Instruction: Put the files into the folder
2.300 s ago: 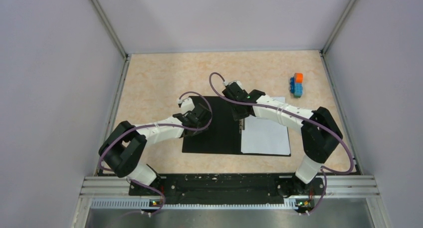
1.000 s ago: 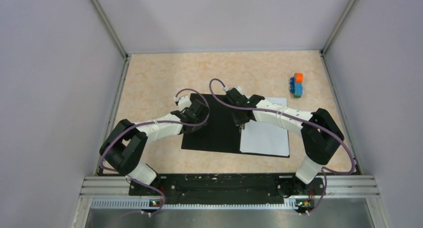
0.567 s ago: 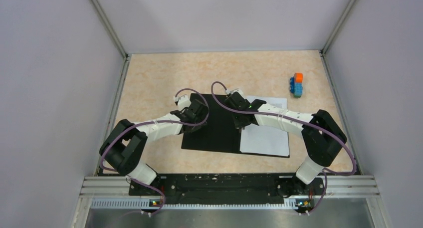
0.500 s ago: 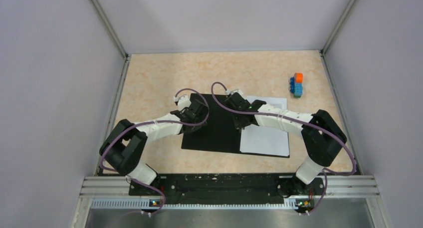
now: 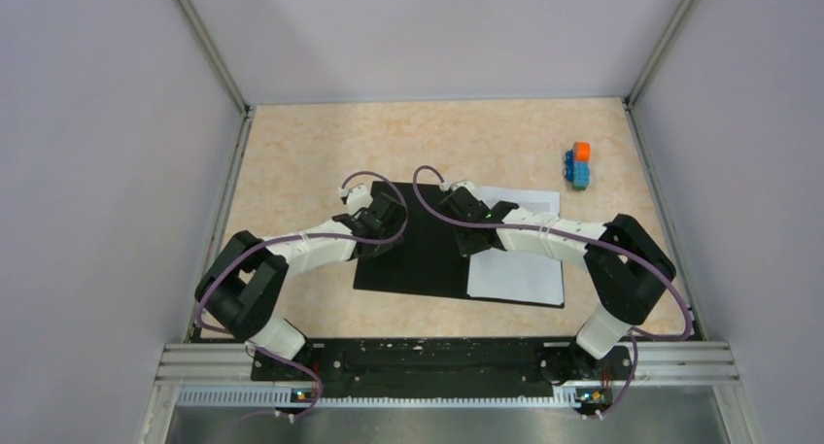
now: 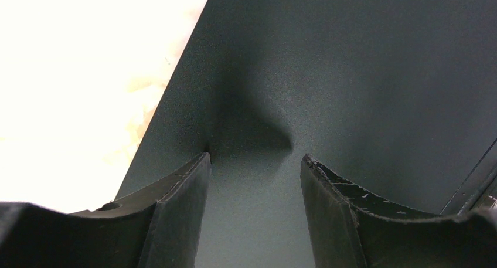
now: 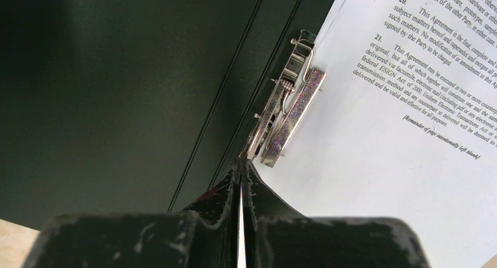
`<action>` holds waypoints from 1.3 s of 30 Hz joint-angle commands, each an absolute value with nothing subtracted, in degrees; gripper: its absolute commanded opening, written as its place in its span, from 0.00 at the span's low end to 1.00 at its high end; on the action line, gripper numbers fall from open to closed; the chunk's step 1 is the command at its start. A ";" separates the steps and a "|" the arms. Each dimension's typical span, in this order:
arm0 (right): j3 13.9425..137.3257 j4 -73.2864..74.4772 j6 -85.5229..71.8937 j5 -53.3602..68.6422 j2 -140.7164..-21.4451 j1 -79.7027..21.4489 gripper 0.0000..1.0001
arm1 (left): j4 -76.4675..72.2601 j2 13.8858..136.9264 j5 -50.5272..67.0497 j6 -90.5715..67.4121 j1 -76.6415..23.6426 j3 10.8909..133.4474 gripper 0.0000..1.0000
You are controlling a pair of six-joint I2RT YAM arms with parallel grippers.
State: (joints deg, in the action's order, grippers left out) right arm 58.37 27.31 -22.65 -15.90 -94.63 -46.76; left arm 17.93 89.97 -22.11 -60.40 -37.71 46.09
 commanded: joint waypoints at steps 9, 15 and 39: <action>54.66 32.98 -23.71 -18.74 -97.74 -46.25 0.00 | 21.36 95.93 -16.62 -62.84 -37.16 42.15 0.64; 54.11 33.11 -24.06 -19.10 -98.76 -45.88 0.00 | 21.08 96.08 -16.27 -63.10 -36.91 41.81 0.63; 53.82 20.91 -24.95 -5.18 -95.88 -45.90 0.00 | 19.71 96.41 -14.85 -63.10 -36.91 41.00 0.63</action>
